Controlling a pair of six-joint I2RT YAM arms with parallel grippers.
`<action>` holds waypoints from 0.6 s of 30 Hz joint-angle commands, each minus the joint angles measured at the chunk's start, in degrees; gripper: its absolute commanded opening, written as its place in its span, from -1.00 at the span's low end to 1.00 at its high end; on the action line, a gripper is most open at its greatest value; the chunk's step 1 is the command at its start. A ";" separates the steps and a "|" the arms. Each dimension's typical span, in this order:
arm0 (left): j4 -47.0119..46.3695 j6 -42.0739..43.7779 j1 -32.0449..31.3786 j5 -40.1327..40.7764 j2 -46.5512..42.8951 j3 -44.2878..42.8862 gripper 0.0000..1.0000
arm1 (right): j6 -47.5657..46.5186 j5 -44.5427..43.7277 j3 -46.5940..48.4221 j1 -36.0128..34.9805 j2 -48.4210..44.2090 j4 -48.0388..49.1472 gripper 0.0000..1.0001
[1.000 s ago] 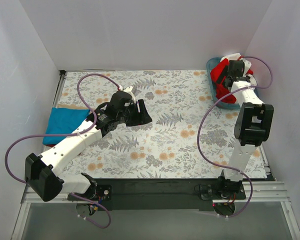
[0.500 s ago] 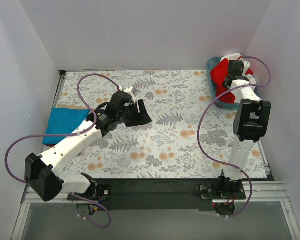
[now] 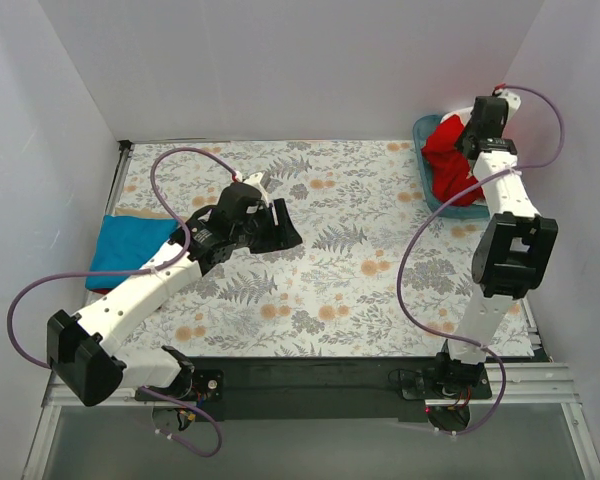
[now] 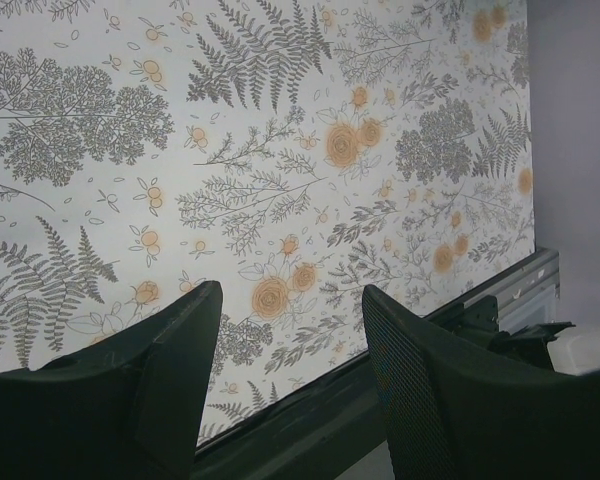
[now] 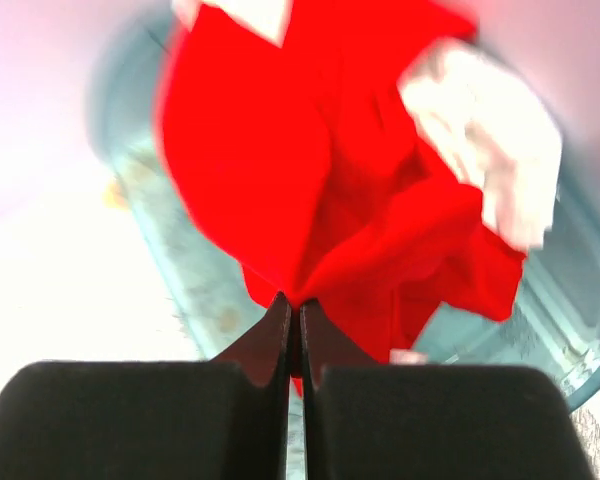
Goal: Fold and stack the t-shirts
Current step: Grab the tshirt from the pile, then move the tshirt to the center of the board
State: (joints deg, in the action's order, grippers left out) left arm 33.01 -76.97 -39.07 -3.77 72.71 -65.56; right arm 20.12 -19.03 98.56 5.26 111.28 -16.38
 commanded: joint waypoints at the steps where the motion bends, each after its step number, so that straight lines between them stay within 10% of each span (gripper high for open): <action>1: 0.21 -0.37 0.22 1.57 -2.75 -1.15 0.14 | -0.69 3.11 6.28 -0.42 -8.62 3.02 -0.97; 18: -1.29 -6.44 0.92 7.72 -3.80 -0.18 0.12 | -4.48 7.07 13.50 -29.76 -31.21 9.96 -0.97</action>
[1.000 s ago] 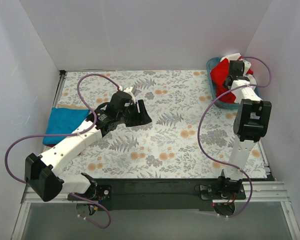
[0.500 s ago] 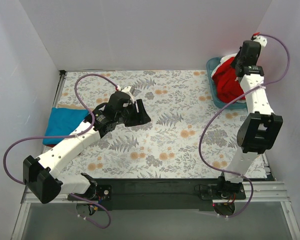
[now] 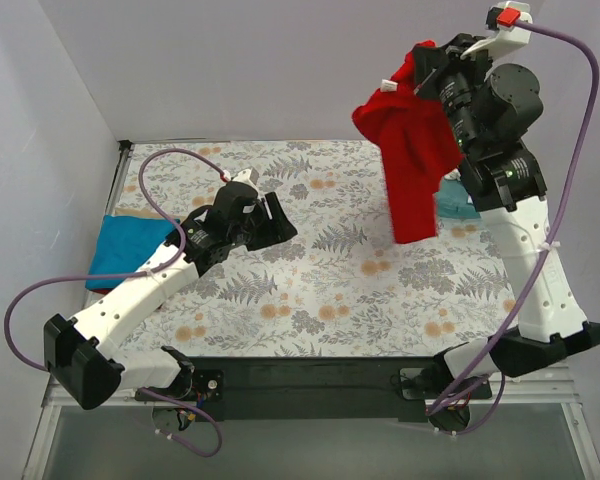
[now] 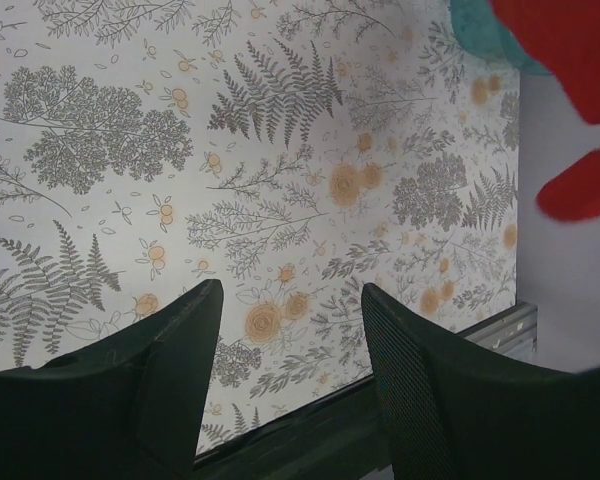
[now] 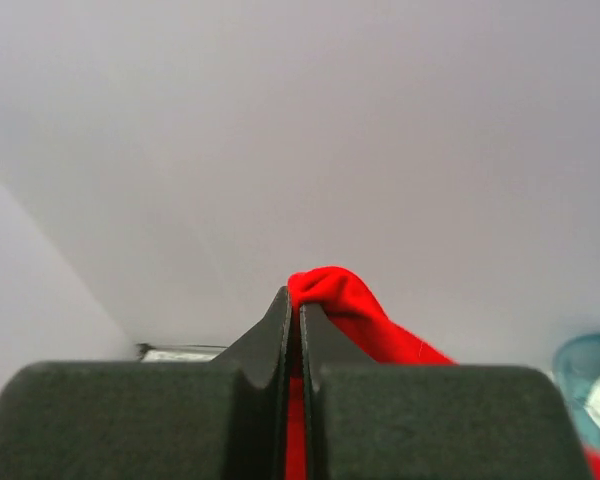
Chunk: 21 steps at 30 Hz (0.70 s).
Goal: Fold and stack the t-shirts
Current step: Move the tshirt to the center of the board
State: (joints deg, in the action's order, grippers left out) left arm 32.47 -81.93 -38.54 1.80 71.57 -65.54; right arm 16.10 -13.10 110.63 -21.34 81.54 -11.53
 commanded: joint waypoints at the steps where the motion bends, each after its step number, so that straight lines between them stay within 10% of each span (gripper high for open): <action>1: -0.74 -1.91 0.49 2.41 -2.75 -0.03 0.12 | 0.59 1.76 1.17 -3.96 -1.90 5.29 -0.97; 10: 0.66 -5.25 1.98 6.45 -4.42 2.34 0.12 | 7.88 3.24 -27.88 0.40 -12.01 6.43 -0.97; 12: 1.80 -6.22 2.77 6.89 -4.07 2.96 0.13 | 12.19 12.11 -39.36 7.58 -13.33 7.22 -0.54; 14: 2.95 -7.45 3.04 8.39 -3.28 4.45 0.12 | 14.04 18.95 -45.47 12.79 -12.55 7.58 0.33; 21: 4.27 -13.07 7.07 8.49 -0.21 12.09 0.09 | 13.17 14.00 -59.64 0.98 -15.45 4.07 0.54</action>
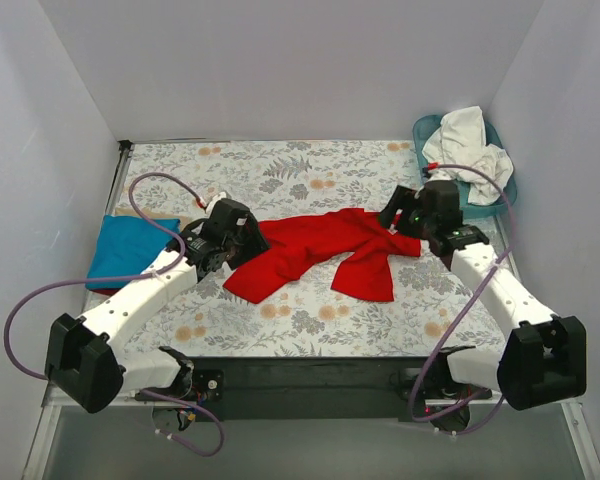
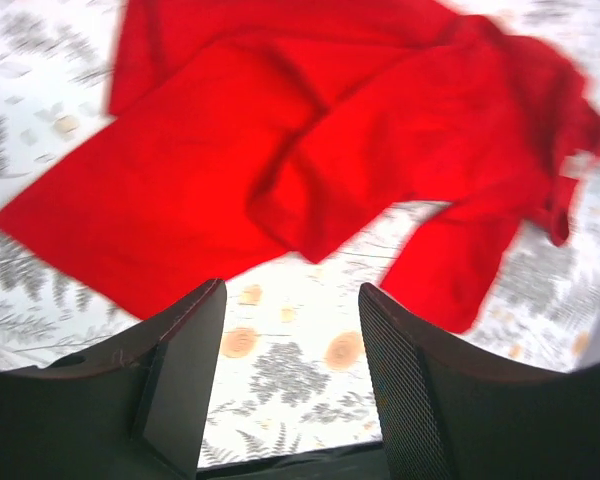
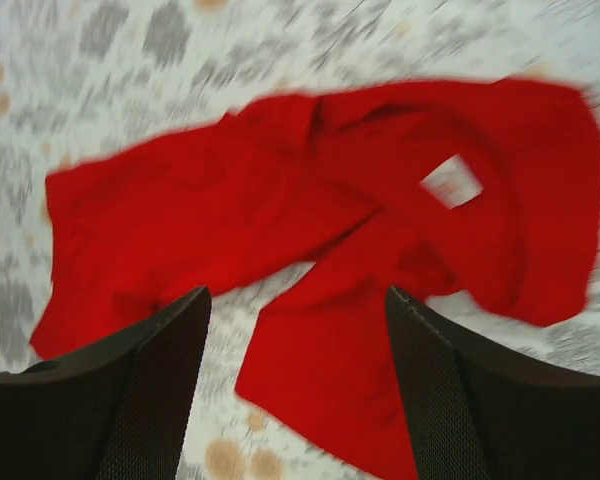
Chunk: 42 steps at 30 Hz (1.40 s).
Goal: Fold and stack the t-shirts
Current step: Move the tshirt to the center of the board, then flatten the tshirt out
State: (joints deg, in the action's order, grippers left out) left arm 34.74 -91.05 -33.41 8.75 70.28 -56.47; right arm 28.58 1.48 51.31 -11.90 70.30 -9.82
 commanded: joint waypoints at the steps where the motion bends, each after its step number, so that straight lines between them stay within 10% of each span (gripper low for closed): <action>1: 1.30 -4.31 2.55 0.92 1.26 4.16 0.08 | 0.78 -3.03 -1.55 -11.45 -3.95 1.74 0.54; 14: 0.49 -8.96 10.81 1.70 5.04 10.15 0.02 | 3.41 -12.90 4.40 -34.67 18.43 5.34 0.53; 30: -1.08 -11.08 14.95 2.32 11.19 13.93 0.02 | 4.73 -14.13 13.73 -37.85 33.14 7.36 0.33; 37: -2.31 -11.17 15.04 2.41 12.60 14.89 -0.19 | 4.64 -13.69 12.24 -37.93 30.43 7.28 -0.63; 42: -3.36 -10.03 15.04 1.36 13.39 13.93 -0.61 | 4.38 -12.64 8.82 -37.23 22.96 7.01 -0.95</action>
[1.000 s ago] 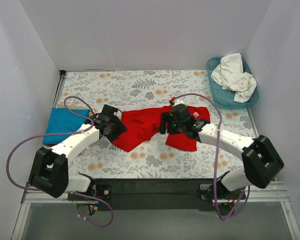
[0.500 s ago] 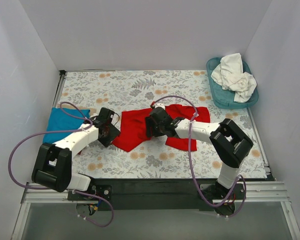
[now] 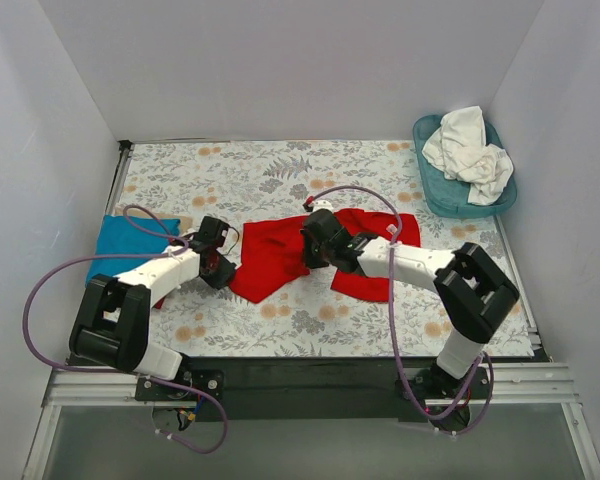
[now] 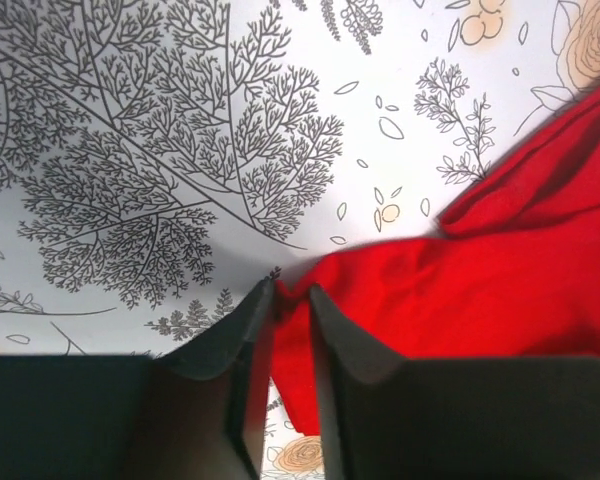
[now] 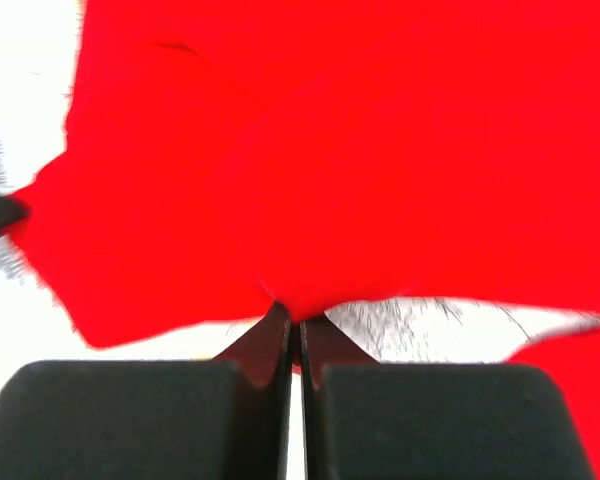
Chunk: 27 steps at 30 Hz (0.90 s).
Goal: Fold and stack the t-shirts
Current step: Flatten the tshirt out
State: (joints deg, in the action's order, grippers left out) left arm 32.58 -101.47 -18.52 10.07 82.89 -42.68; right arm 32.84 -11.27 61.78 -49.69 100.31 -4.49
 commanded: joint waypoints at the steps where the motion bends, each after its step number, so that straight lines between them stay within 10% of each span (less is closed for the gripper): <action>1: -1.37 0.57 0.15 0.13 0.78 -0.04 -0.67 | 0.21 0.37 -2.27 0.91 -8.63 1.68 -0.97; 4: -0.94 1.27 0.33 0.65 0.25 -1.26 -1.00 | 0.03 1.42 -4.81 2.84 -17.22 0.28 -0.97; 15: 4.77 7.60 5.16 3.55 -6.69 -12.59 -1.00 | -2.43 -4.90 -9.84 14.62 -46.77 -16.59 -0.97; 27: 14.88 15.42 7.80 8.74 -15.73 -37.11 -1.00 | -9.72 -13.16 15.54 19.37 -52.41 -29.78 -0.97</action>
State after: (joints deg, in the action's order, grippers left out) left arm 43.77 -89.60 -11.33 14.66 72.55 -73.80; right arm 26.61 -19.94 69.58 -30.55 48.62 -32.86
